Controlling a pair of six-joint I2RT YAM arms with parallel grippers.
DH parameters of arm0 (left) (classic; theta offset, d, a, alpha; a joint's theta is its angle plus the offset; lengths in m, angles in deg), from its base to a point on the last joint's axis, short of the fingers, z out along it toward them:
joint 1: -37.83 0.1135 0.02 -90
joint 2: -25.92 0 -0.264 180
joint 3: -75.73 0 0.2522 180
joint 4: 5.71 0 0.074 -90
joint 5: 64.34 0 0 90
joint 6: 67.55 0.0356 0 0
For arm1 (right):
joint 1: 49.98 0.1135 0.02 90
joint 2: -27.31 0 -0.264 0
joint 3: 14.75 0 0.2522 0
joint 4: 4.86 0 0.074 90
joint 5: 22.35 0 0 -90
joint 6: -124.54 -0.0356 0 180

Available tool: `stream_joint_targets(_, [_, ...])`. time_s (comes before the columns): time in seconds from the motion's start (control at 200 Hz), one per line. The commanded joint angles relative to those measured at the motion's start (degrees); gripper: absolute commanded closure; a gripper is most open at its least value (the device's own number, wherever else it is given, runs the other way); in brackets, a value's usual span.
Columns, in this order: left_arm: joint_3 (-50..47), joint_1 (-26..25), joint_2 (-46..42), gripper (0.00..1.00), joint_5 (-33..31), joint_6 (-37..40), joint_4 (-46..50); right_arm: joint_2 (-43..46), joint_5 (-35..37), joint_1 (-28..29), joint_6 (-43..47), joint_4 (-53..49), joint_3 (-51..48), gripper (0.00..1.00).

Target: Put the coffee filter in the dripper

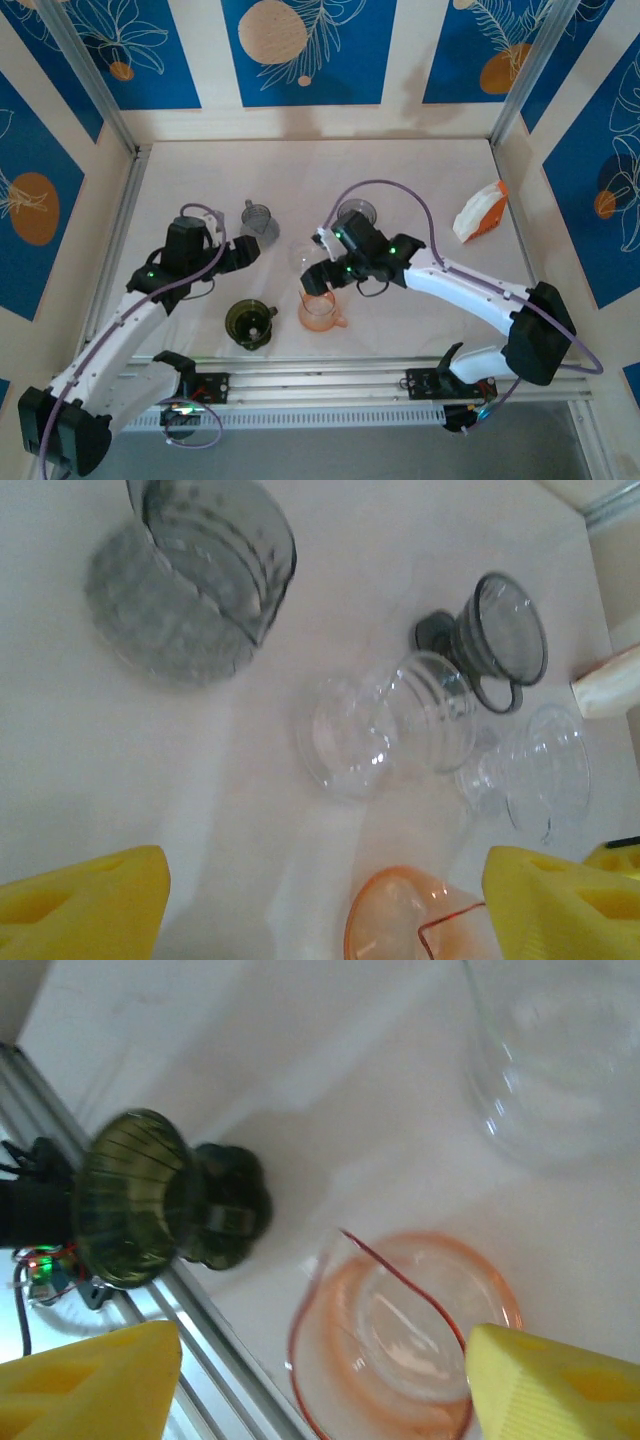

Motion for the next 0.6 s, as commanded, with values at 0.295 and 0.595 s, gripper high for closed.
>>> stream_joint_targets(0.295, [8.5,-0.3,-15.1,0.00,-21.6,7.9,6.9,-25.3,-3.6,8.6,9.6,-4.8,23.5,0.32])
stream_joint_targets(0.595, [7.0,-0.3,-17.0,0.00,-22.3,8.0,9.0,-33.2,-3.2,11.9,12.1,-7.7,28.8,0.33])
